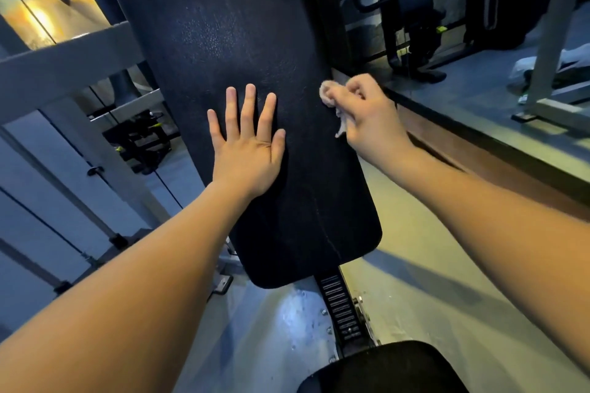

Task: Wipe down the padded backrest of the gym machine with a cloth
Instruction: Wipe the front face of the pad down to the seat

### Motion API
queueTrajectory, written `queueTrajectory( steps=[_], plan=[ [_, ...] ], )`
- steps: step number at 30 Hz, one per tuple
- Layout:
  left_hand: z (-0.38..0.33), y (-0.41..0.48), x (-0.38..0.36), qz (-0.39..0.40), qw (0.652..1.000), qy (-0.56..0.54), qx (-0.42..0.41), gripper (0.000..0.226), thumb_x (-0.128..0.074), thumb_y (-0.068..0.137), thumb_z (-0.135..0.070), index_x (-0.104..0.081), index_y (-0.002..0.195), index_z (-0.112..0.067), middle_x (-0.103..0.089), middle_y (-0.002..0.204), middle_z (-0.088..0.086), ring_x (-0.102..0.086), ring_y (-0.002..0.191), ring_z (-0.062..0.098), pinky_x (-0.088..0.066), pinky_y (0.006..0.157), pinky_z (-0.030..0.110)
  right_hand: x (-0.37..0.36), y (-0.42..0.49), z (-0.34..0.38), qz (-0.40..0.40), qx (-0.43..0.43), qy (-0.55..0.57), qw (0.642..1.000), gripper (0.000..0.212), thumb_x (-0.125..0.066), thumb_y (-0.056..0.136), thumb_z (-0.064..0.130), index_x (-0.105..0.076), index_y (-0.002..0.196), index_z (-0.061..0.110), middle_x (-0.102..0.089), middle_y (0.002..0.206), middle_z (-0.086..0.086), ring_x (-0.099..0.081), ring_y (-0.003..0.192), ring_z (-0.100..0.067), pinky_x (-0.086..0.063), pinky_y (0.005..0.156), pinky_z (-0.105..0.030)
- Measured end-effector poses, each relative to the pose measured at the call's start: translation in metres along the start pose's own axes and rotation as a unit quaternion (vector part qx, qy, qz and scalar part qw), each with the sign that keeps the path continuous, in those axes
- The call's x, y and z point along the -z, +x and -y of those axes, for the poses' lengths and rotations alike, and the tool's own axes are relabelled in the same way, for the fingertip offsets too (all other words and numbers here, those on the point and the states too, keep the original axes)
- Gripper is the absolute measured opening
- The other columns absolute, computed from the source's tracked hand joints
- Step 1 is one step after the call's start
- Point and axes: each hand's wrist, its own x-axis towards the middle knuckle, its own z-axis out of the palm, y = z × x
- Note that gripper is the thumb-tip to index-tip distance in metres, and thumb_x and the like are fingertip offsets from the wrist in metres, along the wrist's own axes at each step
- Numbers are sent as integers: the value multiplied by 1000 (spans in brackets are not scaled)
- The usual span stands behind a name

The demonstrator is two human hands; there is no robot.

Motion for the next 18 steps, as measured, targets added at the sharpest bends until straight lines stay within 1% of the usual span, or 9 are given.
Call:
queueTrajectory(
  steps=[2, 4, 7, 9, 10, 11, 14, 16, 18],
  plan=[
    [0, 0, -1, -3, 1000, -1, -1, 62, -13, 105, -53, 6, 159, -30, 15, 168, 3, 26, 151, 27, 13, 119, 60, -5, -43, -1, 13, 6, -4, 1000, 45, -56, 81, -9, -65, 122, 6, -49, 108, -17, -51, 93, -32, -49, 79, -42],
    [0, 0, 0, -2, 1000, -4, -1, 62, -13, 105, -53, 5, 160, -30, 15, 168, 3, 26, 151, 27, 12, 119, 60, -7, -79, -5, 47, 11, -11, 999, 52, -60, 74, -14, -67, 121, 8, -49, 109, -16, -50, 93, -35, -50, 82, -44],
    [-3, 0, 3, 14, 1000, -12, 5, 63, -12, 104, -54, 6, 159, -30, 18, 167, 2, 28, 150, 27, 13, 118, 61, 4, -115, -6, 119, 33, -7, 992, 58, -64, 71, -16, -66, 121, 13, -49, 109, -10, -48, 91, -27, -53, 75, -42],
    [-6, -1, 5, 26, 999, -20, 13, 64, -11, 104, -55, 9, 159, -30, 21, 166, 2, 32, 148, 26, 15, 118, 60, 18, -110, -6, 155, 72, -19, 985, 50, -62, 76, -11, -64, 117, 19, -45, 105, -5, -40, 89, -19, -52, 66, -41],
    [-8, -1, 6, 30, 999, -25, 17, 64, -11, 104, -56, 10, 159, -31, 23, 166, 1, 33, 148, 26, 16, 118, 60, 24, -96, -5, 149, 78, -35, 985, 43, -58, 81, -8, -63, 113, 21, -43, 103, -4, -39, 87, -20, -51, 62, -42],
    [-9, -1, 7, 34, 999, -29, 20, 65, -11, 103, -56, 10, 159, -31, 24, 165, 1, 33, 147, 26, 16, 118, 60, 27, -77, -2, 122, 68, -50, 989, 38, -55, 84, -5, -63, 110, 22, -44, 102, -5, -40, 87, -22, -49, 60, -43],
    [-13, -3, 8, 42, 998, -37, 27, 66, -13, 103, -56, 12, 159, -31, 27, 164, -1, 34, 147, 25, 17, 118, 59, 22, -22, 8, 22, -2, -68, 997, 33, -53, 91, 3, -64, 114, 24, -49, 105, -9, -47, 91, -32, -49, 63, -42],
    [-16, -7, 6, 44, 998, -34, 26, 67, -13, 103, -57, 14, 158, -29, 28, 164, -1, 34, 147, 26, 17, 118, 59, 9, -14, 10, 3, -22, -48, 999, 34, -52, 93, 4, -64, 120, 20, -50, 104, -11, -48, 89, -33, -49, 68, -41],
    [-17, -11, 2, 44, 998, -29, 24, 67, -12, 104, -57, 16, 158, -28, 29, 164, -1, 34, 147, 26, 17, 117, 59, -4, -39, 10, -1, -28, -26, 999, 39, -52, 90, 0, -63, 123, 16, -48, 102, -12, -46, 86, -29, -46, 70, -39]
  ],
)
